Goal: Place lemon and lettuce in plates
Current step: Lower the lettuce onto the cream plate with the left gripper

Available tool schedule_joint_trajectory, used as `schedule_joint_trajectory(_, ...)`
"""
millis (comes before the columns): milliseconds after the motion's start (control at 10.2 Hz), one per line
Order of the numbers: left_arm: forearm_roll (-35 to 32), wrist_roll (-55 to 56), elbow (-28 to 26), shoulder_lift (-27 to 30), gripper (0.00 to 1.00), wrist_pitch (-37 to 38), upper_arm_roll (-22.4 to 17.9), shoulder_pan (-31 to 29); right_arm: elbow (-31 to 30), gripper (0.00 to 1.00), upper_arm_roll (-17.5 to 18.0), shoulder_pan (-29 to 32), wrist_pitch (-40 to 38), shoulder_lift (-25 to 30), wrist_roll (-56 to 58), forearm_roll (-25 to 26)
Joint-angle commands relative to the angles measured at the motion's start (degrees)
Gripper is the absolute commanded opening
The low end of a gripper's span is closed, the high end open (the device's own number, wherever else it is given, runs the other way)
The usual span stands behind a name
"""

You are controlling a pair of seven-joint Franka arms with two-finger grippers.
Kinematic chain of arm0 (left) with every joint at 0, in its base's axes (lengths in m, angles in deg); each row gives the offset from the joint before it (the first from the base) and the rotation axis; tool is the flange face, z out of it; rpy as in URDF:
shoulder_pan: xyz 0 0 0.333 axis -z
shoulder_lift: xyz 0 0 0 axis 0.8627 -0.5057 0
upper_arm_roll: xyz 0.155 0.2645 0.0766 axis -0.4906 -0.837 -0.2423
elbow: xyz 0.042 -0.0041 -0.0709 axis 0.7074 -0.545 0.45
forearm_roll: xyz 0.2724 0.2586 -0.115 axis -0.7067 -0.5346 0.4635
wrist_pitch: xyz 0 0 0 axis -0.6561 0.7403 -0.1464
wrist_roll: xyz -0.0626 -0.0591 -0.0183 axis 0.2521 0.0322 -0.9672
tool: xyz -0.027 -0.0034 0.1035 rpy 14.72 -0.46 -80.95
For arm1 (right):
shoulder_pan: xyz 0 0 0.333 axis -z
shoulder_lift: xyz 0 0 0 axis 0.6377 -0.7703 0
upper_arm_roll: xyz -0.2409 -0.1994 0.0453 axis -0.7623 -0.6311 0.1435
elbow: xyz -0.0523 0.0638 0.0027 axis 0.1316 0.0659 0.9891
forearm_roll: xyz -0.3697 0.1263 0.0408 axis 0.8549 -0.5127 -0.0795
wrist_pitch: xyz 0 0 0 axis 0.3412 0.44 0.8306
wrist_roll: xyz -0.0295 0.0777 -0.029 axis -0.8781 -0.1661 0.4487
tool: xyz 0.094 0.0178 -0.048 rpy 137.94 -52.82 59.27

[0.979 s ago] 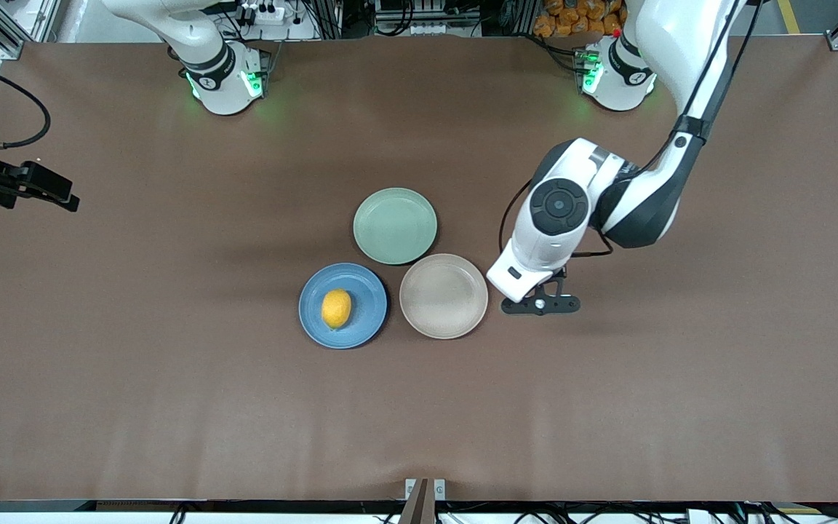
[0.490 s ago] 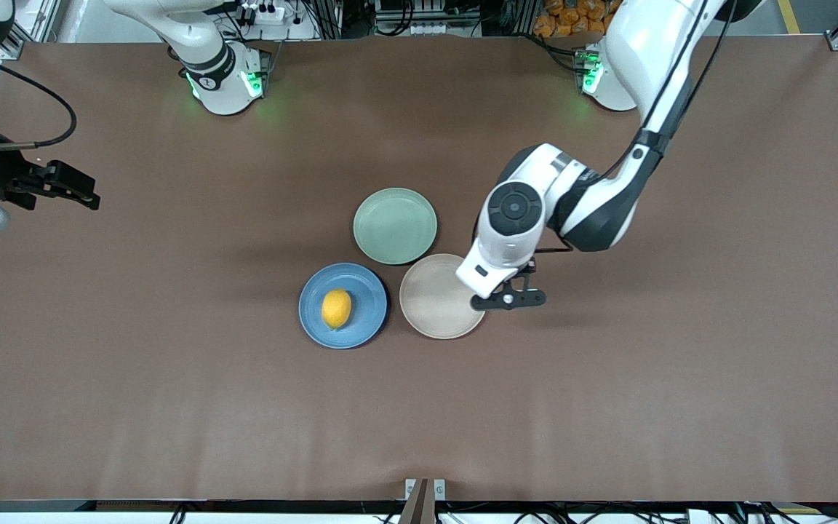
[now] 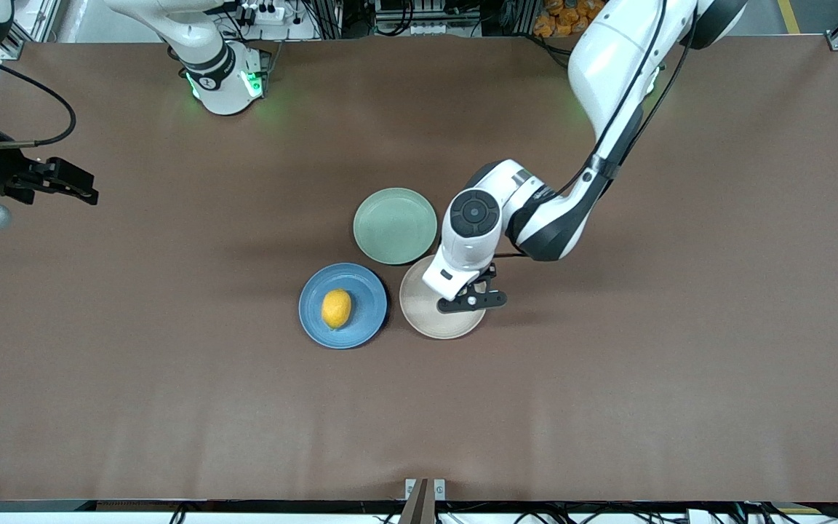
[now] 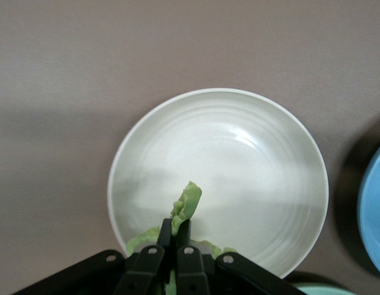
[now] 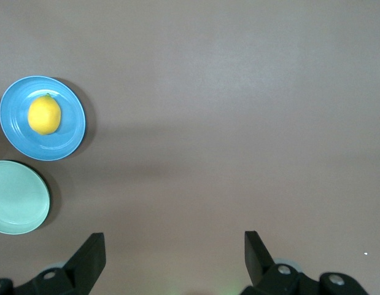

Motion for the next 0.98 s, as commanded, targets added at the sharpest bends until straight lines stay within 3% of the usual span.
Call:
schedule_joint_trajectory(0, 0.50, 1.83, 1.92, -2.70, 0.00, -2.45, -0.99, 1.07, -1.95, 1.00, 1.37, 1.03, 0.64, 1.76, 0.08, 1.05)
schedule_joint_trajectory(98, 0.41, 2.27, 1.84, -3.84, 0.00, -4.47, -0.99, 1.42, -1.95, 1.00, 1.37, 0.94, 0.82, 1.67, 0.08, 1.05)
schedule_joint_trajectory(196, 0.15, 3.93, 1.92, -4.46, 0.23, -5.36, -1.86, 2.46, -1.95, 1.00, 1.37, 0.77, 0.82, 1.67, 0.08, 1.05)
schedule_joint_trajectory(294, 0.15, 3.77, 1.75, -4.47, 0.82, -5.37, -2.65, 2.73, -1.95, 1.00, 1.37, 0.76, 0.82, 1.67, 0.08, 1.14)
schedule_joint_trajectory(392, 0.06, 3.77, 1.75, -4.47, 1.00, -5.37, -3.00, 3.43, -1.95, 1.00, 1.37, 0.76, 0.82, 1.67, 0.08, 1.14)
schedule_joint_trajectory(587, 0.06, 4.03, 1.84, -2.81, 1.00, -5.28, -3.36, 3.53, -1.95, 1.00, 2.42, 1.37, 0.99, 1.49, 0.08, 1.14)
schedule_joint_trajectory(685, 0.15, 3.86, 1.75, -0.79, 1.00, -4.67, -3.36, 2.92, -1.95, 1.00, 4.69, 3.55, 1.17, 1.49, 0.08, 1.14)
schedule_joint_trajectory(881, -0.03, 3.24, 1.75, 4.47, 1.00, 0.84, -3.36, 1.25, -1.95, 1.00, 5.77, 4.46, 1.17, 1.49, 0.08, 1.22)
